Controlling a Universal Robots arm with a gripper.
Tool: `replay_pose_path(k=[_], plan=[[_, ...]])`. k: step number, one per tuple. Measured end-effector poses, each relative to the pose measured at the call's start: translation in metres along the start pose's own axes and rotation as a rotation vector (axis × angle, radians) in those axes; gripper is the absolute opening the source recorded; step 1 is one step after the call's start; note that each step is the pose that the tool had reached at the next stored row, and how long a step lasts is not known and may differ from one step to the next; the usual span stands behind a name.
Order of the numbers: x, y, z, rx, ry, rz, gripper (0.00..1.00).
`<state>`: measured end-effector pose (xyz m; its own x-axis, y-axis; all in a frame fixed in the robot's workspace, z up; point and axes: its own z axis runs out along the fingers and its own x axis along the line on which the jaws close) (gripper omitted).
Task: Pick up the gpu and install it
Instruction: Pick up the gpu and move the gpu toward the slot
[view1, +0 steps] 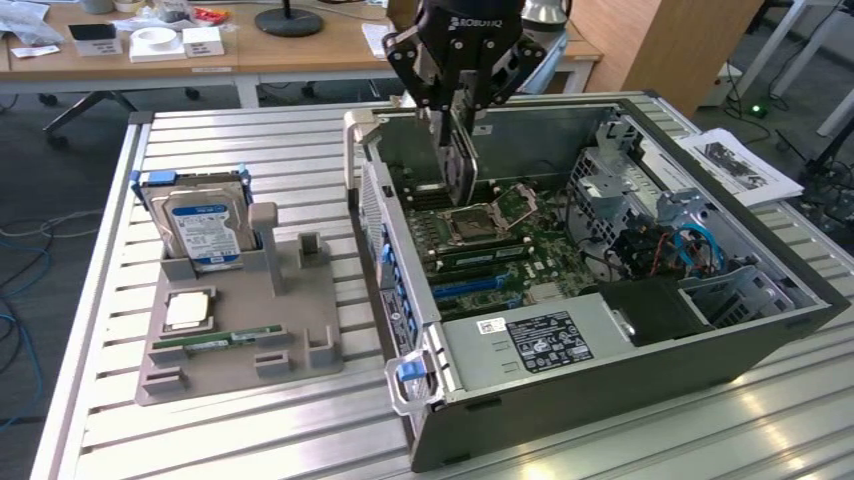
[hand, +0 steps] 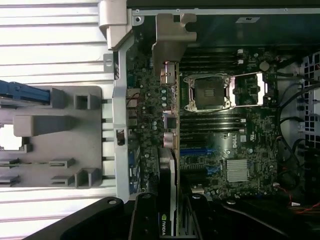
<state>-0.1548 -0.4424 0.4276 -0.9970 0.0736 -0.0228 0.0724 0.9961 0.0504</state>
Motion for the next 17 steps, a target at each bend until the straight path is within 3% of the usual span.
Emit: replay_pose_path(k=[17], plan=[[-0.059,0.0048,0.0016,-0.0028,0.0002,0.0,0.27]])
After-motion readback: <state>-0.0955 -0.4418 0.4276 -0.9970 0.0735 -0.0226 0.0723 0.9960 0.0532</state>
